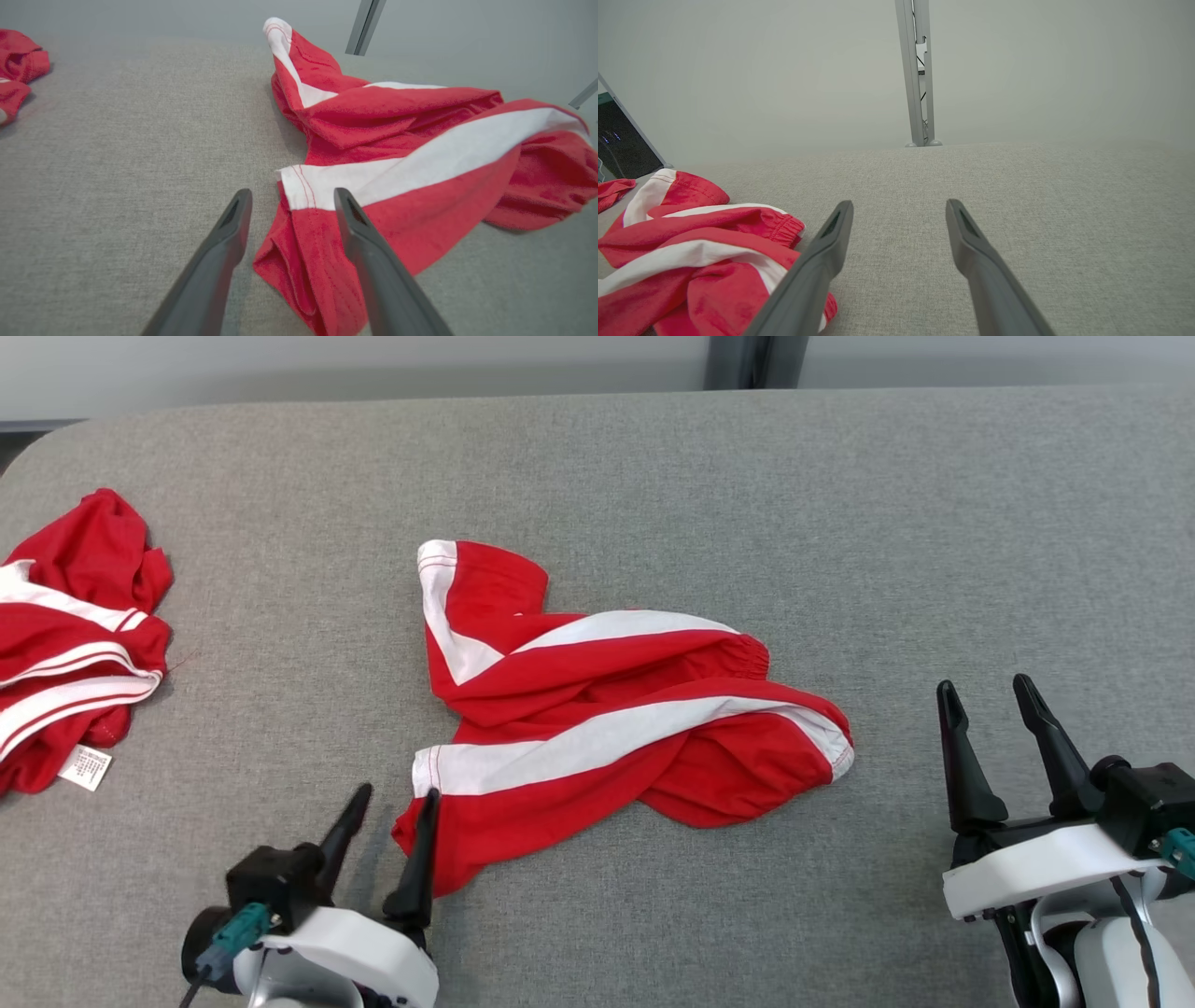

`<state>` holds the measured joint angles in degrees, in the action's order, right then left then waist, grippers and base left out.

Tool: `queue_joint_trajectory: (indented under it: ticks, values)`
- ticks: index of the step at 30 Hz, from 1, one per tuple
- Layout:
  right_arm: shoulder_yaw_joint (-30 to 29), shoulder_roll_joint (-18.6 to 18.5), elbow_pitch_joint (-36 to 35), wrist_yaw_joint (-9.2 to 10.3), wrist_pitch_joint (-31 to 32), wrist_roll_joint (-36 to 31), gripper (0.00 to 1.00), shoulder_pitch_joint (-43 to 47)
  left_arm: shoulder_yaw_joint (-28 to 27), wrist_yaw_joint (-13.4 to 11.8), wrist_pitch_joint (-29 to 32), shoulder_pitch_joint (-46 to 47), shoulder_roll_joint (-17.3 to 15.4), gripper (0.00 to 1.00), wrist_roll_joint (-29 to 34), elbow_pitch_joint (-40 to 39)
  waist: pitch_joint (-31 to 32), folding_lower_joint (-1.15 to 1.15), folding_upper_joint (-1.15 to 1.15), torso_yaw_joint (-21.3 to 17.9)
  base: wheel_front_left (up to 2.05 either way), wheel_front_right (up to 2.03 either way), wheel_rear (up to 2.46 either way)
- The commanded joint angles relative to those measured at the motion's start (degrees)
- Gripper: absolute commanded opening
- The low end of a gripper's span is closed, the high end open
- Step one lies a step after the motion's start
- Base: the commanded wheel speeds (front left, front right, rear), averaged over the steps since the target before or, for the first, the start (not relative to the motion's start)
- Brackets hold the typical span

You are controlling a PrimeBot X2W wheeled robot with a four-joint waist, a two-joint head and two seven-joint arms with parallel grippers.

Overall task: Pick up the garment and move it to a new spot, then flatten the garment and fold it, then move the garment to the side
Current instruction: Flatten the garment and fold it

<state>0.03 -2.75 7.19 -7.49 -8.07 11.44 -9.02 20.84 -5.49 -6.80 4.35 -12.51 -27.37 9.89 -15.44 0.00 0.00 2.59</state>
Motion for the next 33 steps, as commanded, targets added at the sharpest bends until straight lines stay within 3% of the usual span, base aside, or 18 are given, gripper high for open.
queue_joint_trajectory:
  ticks: [1,11,20,33]
  values:
    - [-0.2,-0.3,-0.3,-0.01,0.3,-0.3,1.00,0.4,-0.9,-0.5,-1.5,1.3,0.0,1.00,-0.3,-0.4,0.5,0.00,0.00,-0.4,0.00,0.00,0.00]
    - [-0.1,-0.3,-0.8,-0.01,0.7,-0.7,1.00,2.0,-5.7,-5.0,-7.5,5.9,-0.2,1.00,3.5,-1.5,3.1,0.00,0.00,-1.3,0.00,0.00,0.00]
    - [-0.1,-0.3,-1.6,-0.01,1.8,-1.7,1.00,3.8,-6.2,-4.8,-8.1,5.6,-2.6,1.00,5.7,0.1,4.8,0.00,0.00,-1.9,0.00,0.00,0.00]
    - [-0.2,-0.3,-2.3,-0.01,2.3,-1.5,1.00,4.4,-5.5,-4.6,-7.1,5.1,-3.4,1.00,5.1,0.9,4.9,0.00,0.00,-1.8,0.00,0.00,0.00]
